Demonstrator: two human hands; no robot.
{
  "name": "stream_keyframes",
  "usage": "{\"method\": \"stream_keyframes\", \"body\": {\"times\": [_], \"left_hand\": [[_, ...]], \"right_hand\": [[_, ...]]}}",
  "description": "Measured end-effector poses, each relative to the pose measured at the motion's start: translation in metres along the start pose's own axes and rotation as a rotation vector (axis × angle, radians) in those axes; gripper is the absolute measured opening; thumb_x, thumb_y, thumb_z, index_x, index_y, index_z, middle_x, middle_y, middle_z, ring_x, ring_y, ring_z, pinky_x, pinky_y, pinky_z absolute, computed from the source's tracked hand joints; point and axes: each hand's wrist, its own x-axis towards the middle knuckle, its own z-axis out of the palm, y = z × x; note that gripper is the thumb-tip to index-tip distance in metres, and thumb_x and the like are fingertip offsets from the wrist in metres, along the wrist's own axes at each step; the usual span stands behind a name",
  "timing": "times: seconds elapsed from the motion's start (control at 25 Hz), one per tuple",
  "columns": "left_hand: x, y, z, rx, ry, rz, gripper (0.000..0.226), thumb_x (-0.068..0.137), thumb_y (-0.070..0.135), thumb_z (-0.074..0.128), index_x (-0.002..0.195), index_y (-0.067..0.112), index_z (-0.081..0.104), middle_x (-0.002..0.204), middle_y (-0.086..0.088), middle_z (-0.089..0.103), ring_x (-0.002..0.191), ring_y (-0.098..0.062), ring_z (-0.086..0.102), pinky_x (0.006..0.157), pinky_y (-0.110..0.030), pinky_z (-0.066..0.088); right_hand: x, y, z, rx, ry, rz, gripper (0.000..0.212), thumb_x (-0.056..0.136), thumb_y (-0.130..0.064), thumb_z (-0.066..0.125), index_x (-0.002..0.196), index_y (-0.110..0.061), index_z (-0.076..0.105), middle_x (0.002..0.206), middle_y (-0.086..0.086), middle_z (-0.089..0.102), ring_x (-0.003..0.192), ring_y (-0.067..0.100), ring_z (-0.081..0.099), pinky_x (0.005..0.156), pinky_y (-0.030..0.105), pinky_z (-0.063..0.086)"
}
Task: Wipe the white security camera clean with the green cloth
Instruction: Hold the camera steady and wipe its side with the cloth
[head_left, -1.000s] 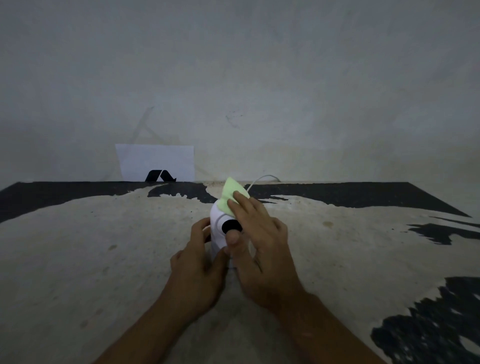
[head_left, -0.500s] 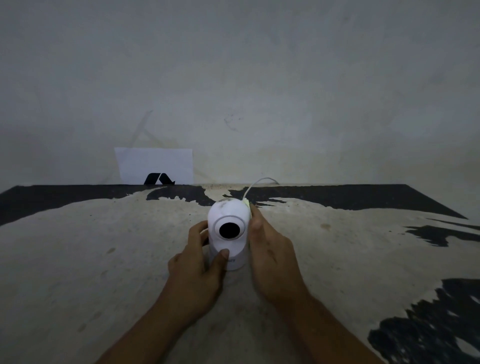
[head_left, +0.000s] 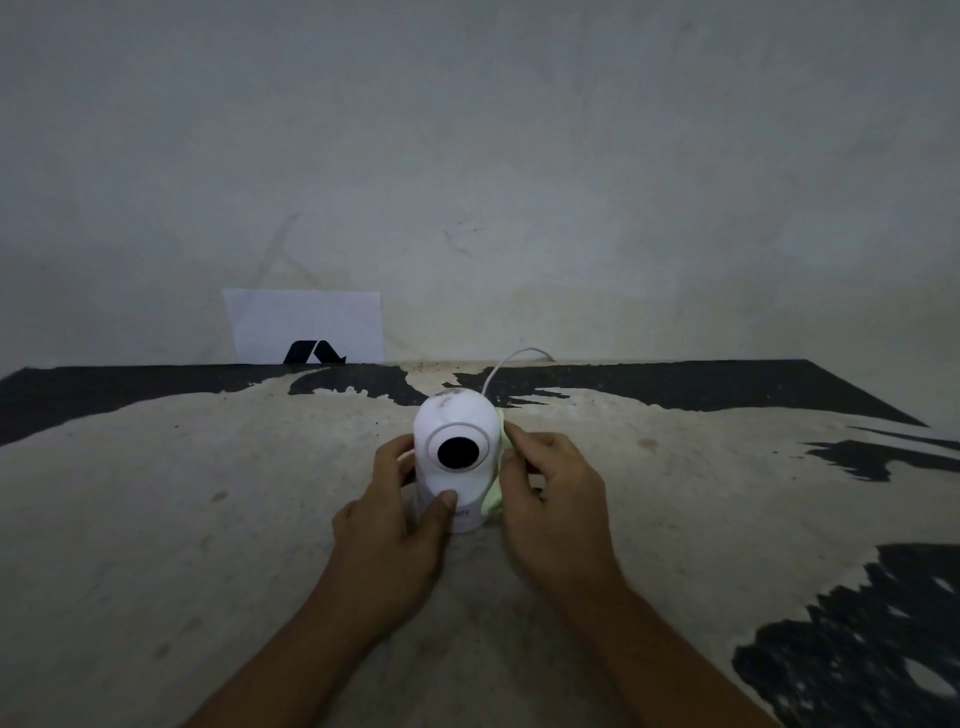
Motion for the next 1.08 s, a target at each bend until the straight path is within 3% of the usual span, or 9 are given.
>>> {"method": "stream_keyframes", "body": {"times": [0.2,0.36,0.48,0.64,0.76,0.88,1.08], "left_hand": [[0.001,0.0,0.001,-0.012,-0.013,-0.015,0.052,0.087,0.037,0.058,0.119,0.05,0.02,0.133,0.013,0.05,0.124,-0.017,0.049,0.106,-0.047,0.039],[0.0,0.0,0.002,-0.019,-0.014,-0.008,0.056,0.087,0.035,0.058,0.132,0.036,0.026,0.14,0.004,0.05,0.124,-0.019,0.051,0.101,-0.039,0.044],[0.001,-0.002,0.001,-0.021,-0.018,0.004,0.053,0.087,0.036,0.058,0.128,0.044,0.025,0.136,0.008,0.052,0.122,-0.016,0.052,0.102,-0.046,0.045],[0.0,-0.002,-0.001,-0.024,-0.017,0.019,0.05,0.087,0.038,0.058,0.114,0.059,0.022,0.108,0.039,0.044,0.108,-0.004,0.053,0.1,-0.047,0.046],[0.001,-0.002,-0.002,-0.064,-0.022,0.011,0.048,0.087,0.037,0.058,0.115,0.056,0.024,0.111,0.031,0.047,0.11,-0.008,0.055,0.097,-0.047,0.048],[0.001,-0.003,-0.002,-0.099,-0.033,0.002,0.046,0.086,0.037,0.059,0.118,0.05,0.028,0.119,0.021,0.05,0.118,-0.014,0.054,0.099,-0.048,0.047],[0.003,-0.006,-0.001,-0.09,-0.034,0.038,0.046,0.086,0.036,0.059,0.117,0.047,0.028,0.121,0.021,0.049,0.118,-0.011,0.052,0.099,-0.044,0.048]], "right_hand": [[0.003,0.004,-0.003,0.073,0.074,-0.072,0.024,0.088,-0.011,0.062,0.112,-0.01,0.067,0.097,-0.005,0.065,0.086,-0.002,0.061,0.072,0.008,0.051],[0.001,0.006,-0.007,0.115,-0.048,0.003,0.007,0.086,-0.011,0.064,0.092,-0.015,0.064,0.086,-0.004,0.066,0.081,0.005,0.062,0.065,0.017,0.054],[0.0,0.005,-0.008,0.085,-0.097,-0.115,0.005,0.08,-0.008,0.069,0.083,-0.01,0.065,0.078,0.001,0.065,0.07,0.009,0.062,0.061,0.018,0.054],[-0.001,0.008,-0.006,0.015,-0.135,-0.256,0.006,0.075,-0.008,0.074,0.079,-0.008,0.07,0.073,0.004,0.067,0.064,0.006,0.06,0.061,0.01,0.049],[0.0,0.01,-0.006,0.019,-0.115,-0.255,0.005,0.076,-0.008,0.074,0.08,-0.007,0.072,0.073,0.004,0.068,0.064,0.007,0.061,0.06,0.012,0.05],[-0.004,0.008,-0.006,0.068,-0.247,-0.162,0.006,0.075,-0.011,0.074,0.079,-0.009,0.071,0.074,0.002,0.069,0.065,0.009,0.062,0.06,0.013,0.051],[-0.002,0.01,-0.008,0.107,-0.19,-0.087,0.005,0.075,-0.009,0.073,0.079,-0.009,0.07,0.072,0.0,0.068,0.066,0.01,0.063,0.058,0.014,0.051]]}}
